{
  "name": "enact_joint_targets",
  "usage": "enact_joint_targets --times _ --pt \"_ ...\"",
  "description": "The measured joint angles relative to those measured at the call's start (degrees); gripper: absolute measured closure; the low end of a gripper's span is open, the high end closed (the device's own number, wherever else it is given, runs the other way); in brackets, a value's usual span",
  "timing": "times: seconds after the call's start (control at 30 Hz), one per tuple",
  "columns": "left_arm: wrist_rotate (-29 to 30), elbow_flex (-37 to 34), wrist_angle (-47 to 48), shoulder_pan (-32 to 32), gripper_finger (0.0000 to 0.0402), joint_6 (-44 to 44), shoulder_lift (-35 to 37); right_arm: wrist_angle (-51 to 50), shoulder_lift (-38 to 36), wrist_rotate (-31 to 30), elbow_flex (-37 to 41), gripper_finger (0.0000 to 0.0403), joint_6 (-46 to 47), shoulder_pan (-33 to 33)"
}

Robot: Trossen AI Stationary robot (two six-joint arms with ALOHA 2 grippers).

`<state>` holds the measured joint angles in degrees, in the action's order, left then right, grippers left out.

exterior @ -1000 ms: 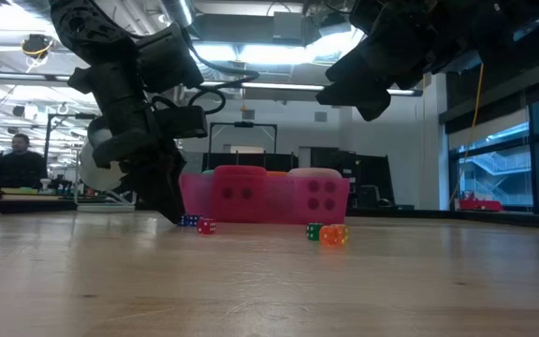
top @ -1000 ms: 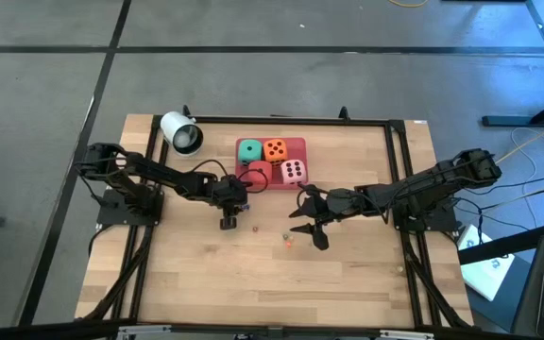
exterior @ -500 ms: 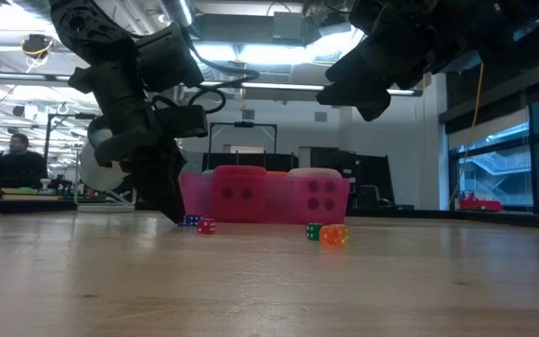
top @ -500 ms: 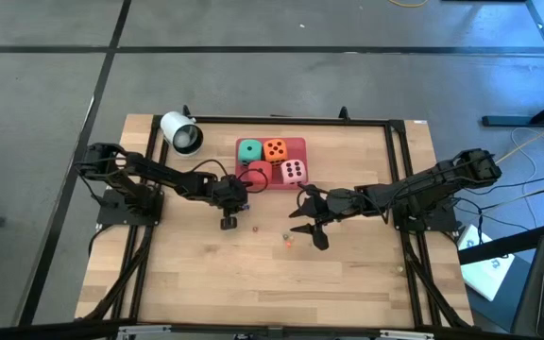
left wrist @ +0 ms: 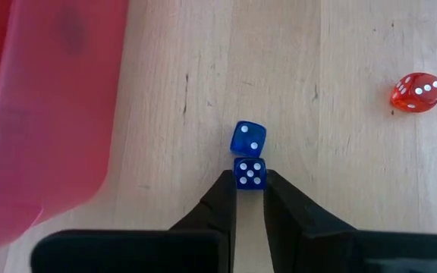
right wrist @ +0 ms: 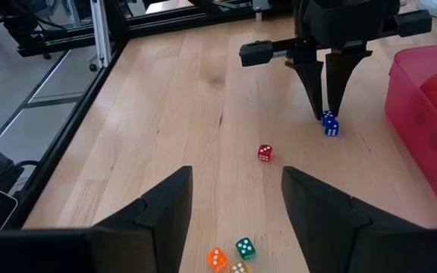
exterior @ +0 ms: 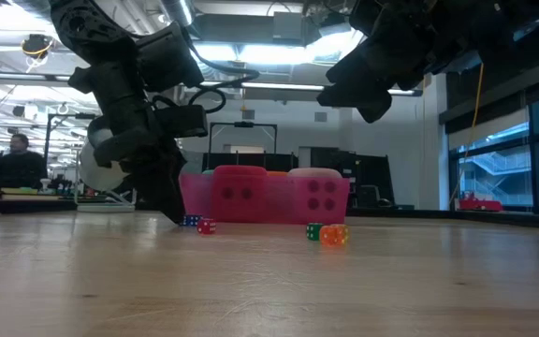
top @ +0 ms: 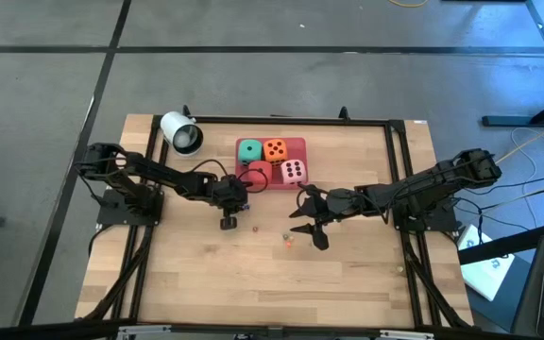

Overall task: Pick & Place Dice
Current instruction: Put the left small blue dice into the pink bin

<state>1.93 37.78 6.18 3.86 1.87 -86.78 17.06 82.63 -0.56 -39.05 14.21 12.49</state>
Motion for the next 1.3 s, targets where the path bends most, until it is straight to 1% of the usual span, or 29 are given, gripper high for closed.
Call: enact_joint_targets --times 0.37,0.53,0.73,0.83,1.0,1.07,1.13,1.23,1.3 --pt "0.05 0.15 0.67 0.04 0.0371 -0.62 0.02 -0.07 0.0 0.0 0.0 0.0199 0.35 0.0" --pt "0.91 4.42 10.16 0.04 0.0372 -1.22 0.0 -0.07 0.0 0.0 0.0 0.0199 0.35 0.0" --pt "1.07 10.34 17.92 0.04 0.0373 -1.25 -0.02 -0.07 0.01 0.0 0.01 0.0199 0.35 0.0" --pt "0.99 12.69 18.92 0.05 0.0373 -1.25 -0.02 -0.07 0.0 -0.02 0.0 0.0199 0.35 0.0" --pt "-2.38 15.39 19.25 0.04 0.0373 -1.86 0.05 -0.04 0.0 -0.04 0.0 0.0199 0.35 0.0" --pt "-3.24 15.72 19.17 0.04 0.0373 -2.1 0.87 0.04 0.0 -0.32 0.0 0.0199 0.4 0.0" --pt "-3.26 15.72 18.54 0.04 0.0373 -2.08 2.46 0.04 0.01 -2.13 0.0 0.0199 0.97 0.0" --pt "-3.26 15.72 18.53 0.07 0.0373 -2.02 6.14 0.08 0.0 -4.8 0.0 0.0199 1.86 0.0" --pt "-3.26 15.72 18.64 0.06 0.0373 -1.78 9.27 0.38 0.0 -5.5 0.0 0.0199 1.86 0.0"
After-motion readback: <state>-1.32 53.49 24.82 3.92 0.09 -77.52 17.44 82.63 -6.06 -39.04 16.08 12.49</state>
